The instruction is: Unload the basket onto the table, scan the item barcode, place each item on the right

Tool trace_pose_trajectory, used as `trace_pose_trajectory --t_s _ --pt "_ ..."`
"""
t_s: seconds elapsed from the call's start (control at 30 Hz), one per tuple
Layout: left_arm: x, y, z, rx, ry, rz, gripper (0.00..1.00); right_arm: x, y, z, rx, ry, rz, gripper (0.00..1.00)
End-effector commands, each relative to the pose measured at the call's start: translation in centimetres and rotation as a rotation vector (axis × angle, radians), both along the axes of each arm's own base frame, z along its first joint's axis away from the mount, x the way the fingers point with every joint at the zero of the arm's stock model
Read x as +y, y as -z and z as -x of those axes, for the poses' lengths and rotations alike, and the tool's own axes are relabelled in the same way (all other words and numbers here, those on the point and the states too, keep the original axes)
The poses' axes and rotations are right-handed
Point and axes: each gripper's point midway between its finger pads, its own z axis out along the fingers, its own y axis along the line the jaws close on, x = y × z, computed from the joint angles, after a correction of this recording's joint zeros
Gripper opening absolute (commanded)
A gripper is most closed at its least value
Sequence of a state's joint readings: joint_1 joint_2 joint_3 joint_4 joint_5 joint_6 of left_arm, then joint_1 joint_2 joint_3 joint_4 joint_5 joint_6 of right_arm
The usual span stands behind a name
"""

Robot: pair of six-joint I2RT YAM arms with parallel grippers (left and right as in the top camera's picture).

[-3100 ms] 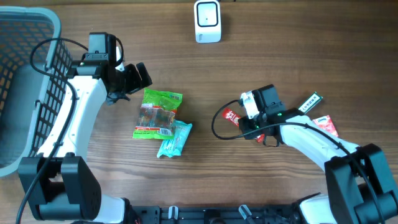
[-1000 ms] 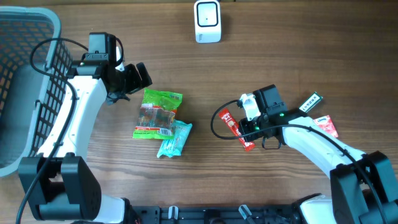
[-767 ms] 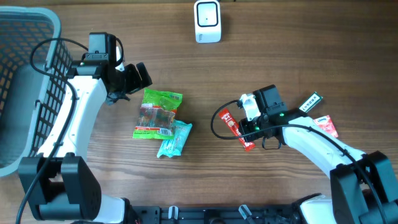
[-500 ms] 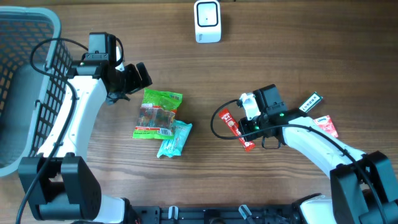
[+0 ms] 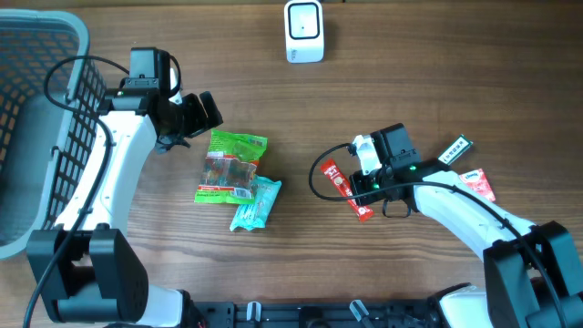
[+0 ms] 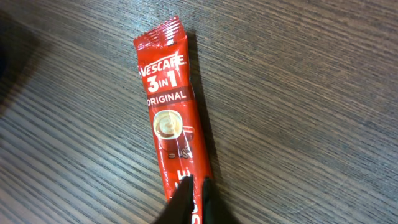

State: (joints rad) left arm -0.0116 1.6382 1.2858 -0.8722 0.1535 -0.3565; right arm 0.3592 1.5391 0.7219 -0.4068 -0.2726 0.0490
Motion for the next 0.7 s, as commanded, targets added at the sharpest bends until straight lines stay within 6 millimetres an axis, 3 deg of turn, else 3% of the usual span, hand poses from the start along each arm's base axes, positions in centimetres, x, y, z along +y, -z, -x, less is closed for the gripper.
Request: trace_pose_trajectory --t_s 0.0,0.07,0.1,0.13,0.37,0.47,0.67 --pt "0.2 0.5 0.1 0.013 -0.008 -0.005 1.00 0.1 0.8 1.1 0.043 -0.022 0.004 0.04" --pt "0.2 0.5 0.1 0.014 -0.008 -0.005 1.00 -0.1 1.0 1.6 0.058 -0.037 0.015 0.08" --pt "0.2 0.5 0.1 0.014 -0.008 -0.005 1.00 -0.2 1.1 2.0 0.075 -0.035 0.020 0.28" --pt "0.2 0.5 0.1 0.014 -0.008 -0.005 1.00 -0.3 1.1 2.2 0.086 -0.033 0.023 0.31" --pt "0.2 0.5 0.1 0.014 -0.008 -0.005 1.00 -0.7 1.4 3.1 0.126 -0.034 0.038 0.29" --pt "0.2 0.5 0.1 0.014 -0.008 -0.005 1.00 -0.6 1.3 3.0 0.113 -0.055 0.040 0.22" --pt "0.2 0.5 0.1 0.014 -0.008 -0.005 1.00 -1.4 2.5 2.7 0.108 -0.067 0.096 0.25"
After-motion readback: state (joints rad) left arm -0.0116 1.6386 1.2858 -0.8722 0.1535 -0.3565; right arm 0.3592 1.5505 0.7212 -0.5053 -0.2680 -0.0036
